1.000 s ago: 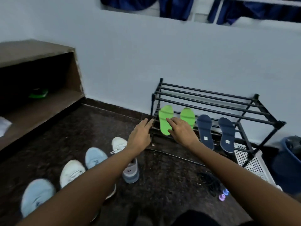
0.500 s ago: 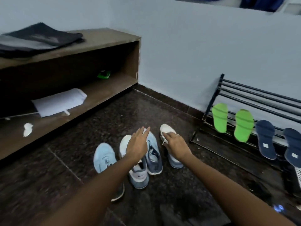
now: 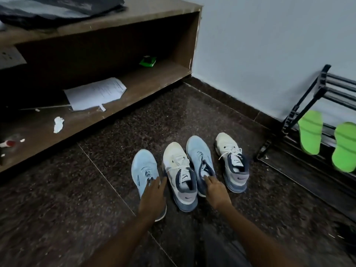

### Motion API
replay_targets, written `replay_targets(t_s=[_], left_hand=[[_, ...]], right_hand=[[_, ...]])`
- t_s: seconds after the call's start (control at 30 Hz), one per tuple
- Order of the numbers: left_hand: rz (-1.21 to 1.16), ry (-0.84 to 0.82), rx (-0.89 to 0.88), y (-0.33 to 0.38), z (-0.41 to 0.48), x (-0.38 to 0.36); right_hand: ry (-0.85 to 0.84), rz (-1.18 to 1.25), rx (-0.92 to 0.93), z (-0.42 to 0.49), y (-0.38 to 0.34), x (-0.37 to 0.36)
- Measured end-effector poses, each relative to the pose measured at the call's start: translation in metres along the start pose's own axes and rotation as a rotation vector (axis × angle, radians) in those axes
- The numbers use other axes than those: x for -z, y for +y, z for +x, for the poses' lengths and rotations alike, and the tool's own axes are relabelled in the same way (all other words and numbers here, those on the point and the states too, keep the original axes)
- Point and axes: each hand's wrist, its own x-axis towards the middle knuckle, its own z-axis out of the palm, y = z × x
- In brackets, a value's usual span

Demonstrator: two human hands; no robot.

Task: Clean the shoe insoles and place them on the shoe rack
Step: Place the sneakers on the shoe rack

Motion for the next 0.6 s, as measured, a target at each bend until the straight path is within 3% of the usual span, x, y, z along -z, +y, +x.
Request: replay_targets(t_s=[0.13,0.6], left_hand=[[0.057,-0.073,0.080,-0.007,-0.003,-0.021],[-0.011,-0.230,0.278,-0.003,-0.001,-0.048]], right_hand=[[-0.087,0.029,-0.060,0.004,0.009,-0.017],[-0.022,-0.099,-0.047,0.023,0.013,-0.047]])
